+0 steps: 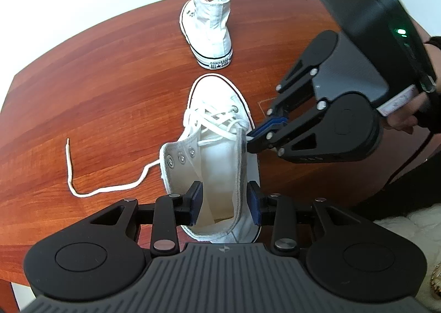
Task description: Lace up shoes with both hands
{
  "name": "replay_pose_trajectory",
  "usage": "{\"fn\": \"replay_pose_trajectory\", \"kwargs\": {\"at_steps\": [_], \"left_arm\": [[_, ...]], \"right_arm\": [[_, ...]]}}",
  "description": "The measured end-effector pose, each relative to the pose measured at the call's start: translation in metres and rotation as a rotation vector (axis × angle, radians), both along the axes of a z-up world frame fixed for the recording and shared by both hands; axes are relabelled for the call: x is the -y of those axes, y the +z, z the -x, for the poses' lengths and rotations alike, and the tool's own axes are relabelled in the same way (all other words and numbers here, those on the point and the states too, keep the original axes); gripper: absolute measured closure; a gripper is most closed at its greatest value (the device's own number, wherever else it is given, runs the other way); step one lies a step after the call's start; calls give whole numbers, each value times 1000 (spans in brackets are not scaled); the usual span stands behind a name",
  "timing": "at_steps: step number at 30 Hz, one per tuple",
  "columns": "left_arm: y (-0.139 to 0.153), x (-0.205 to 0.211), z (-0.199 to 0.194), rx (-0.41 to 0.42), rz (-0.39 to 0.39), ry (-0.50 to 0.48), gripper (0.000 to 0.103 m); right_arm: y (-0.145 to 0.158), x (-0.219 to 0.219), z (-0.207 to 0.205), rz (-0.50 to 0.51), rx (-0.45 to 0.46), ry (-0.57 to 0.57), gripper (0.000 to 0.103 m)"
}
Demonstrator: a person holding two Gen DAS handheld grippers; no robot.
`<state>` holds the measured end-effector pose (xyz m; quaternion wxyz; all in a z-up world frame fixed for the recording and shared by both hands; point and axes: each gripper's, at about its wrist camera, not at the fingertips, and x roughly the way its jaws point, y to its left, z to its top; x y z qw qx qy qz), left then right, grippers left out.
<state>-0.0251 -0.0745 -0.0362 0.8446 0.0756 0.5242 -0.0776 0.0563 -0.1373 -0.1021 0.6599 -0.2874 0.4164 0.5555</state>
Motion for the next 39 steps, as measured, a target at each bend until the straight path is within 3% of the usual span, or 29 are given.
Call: {"fn": "replay_pose_trajectory", "kwargs": {"at_steps": [19,33,34,37,39], "left_arm": [[-3,-7,-2,5,28,14,64],[-5,-3,-8,18,27,-3,60],[-5,-3,-8,19,27,-4,60],[-4,-3,-8,23,26,-8,60],[-3,-1,-7,25,26,-14,60]], "right_arm": [[-3,71,3,104,-27,-193,100],[3,71,9,73,-26,-160,97],[4,69,9,70,-23,-157,95],[7,65,9,46,-10,-136,66],[8,60,9,32,-8,-123,68]]}}
